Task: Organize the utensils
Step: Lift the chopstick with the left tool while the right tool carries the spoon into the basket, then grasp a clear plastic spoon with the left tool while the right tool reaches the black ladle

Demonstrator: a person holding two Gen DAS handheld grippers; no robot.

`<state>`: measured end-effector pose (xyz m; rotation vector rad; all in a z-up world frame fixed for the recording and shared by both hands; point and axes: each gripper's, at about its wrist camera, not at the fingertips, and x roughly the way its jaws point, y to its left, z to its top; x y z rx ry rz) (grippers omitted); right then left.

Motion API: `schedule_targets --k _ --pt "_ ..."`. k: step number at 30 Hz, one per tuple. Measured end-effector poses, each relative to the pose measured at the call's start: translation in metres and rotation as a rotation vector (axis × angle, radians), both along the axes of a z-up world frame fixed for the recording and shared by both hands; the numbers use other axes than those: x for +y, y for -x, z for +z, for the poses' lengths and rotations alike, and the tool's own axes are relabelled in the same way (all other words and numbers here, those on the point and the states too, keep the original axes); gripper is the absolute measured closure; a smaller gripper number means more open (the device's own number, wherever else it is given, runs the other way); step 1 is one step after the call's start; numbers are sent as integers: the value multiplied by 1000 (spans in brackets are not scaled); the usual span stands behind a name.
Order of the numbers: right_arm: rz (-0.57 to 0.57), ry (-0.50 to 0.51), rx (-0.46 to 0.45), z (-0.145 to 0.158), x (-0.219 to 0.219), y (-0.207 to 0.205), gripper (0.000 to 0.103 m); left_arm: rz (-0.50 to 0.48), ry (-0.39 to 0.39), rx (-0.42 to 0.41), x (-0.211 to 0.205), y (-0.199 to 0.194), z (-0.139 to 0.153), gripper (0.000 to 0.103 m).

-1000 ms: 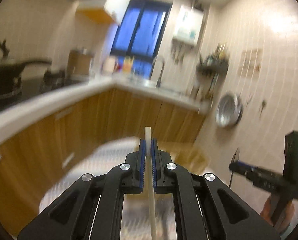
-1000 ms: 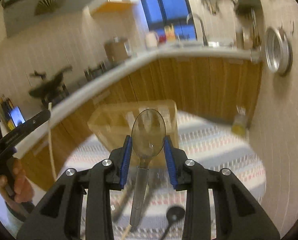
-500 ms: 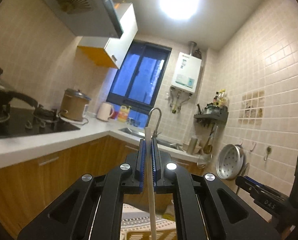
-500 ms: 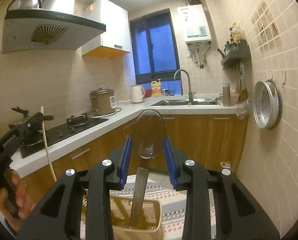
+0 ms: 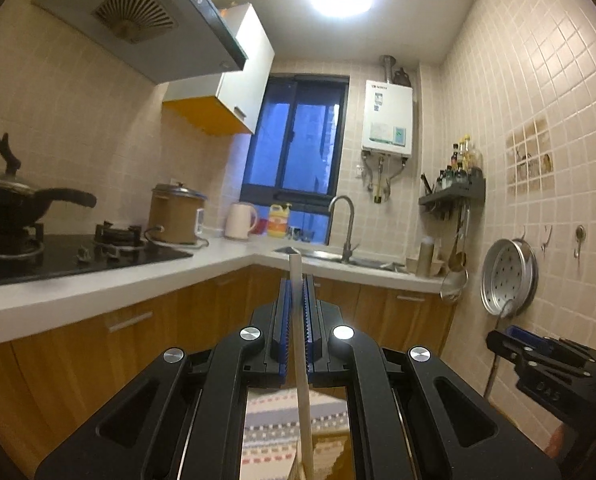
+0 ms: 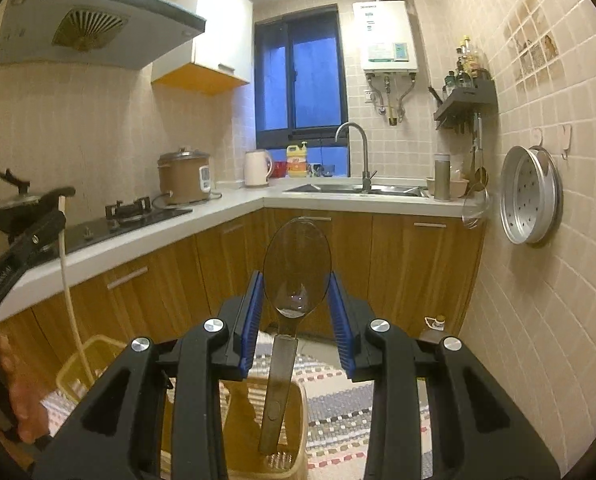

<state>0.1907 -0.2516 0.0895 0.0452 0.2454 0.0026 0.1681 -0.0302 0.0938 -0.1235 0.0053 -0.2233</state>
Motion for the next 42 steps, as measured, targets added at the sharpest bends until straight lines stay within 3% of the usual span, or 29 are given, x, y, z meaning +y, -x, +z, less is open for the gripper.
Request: schedule_targets --k 6,8,9,17,20,24,28,32,39,42 --pt "23 -2 18 -4 0 16 70 -52 41 82 16 5 -1 97" --pt "41 -20 27 -2 -3 25 56 -61 54 110 25 11 2 79" --pt "40 -31 24 0 -5 32 56 -65 60 115 28 14 3 77" --pt "39 -75 59 8 -13 77 55 -91 74 169 54 52 20 74" --pt "47 -97 114 8 -16 92 55 -109 75 257 65 63 20 73" --pt "49 -128 193 0 -22 111 55 -198 64 512 72 68 4 73" --pt "54 -156 311 -16 -25 120 55 -233 18 658 73 75 -25 73" --pt "62 -169 475 -40 -26 120 55 -269 -116 783 65 83 -65 73" --pt "55 -115 731 -96 -17 115 55 -442 -246 961 45 106 -124 74" --pt "41 -129 812 -115 -17 112 55 -466 -313 1013 33 114 -142 74"
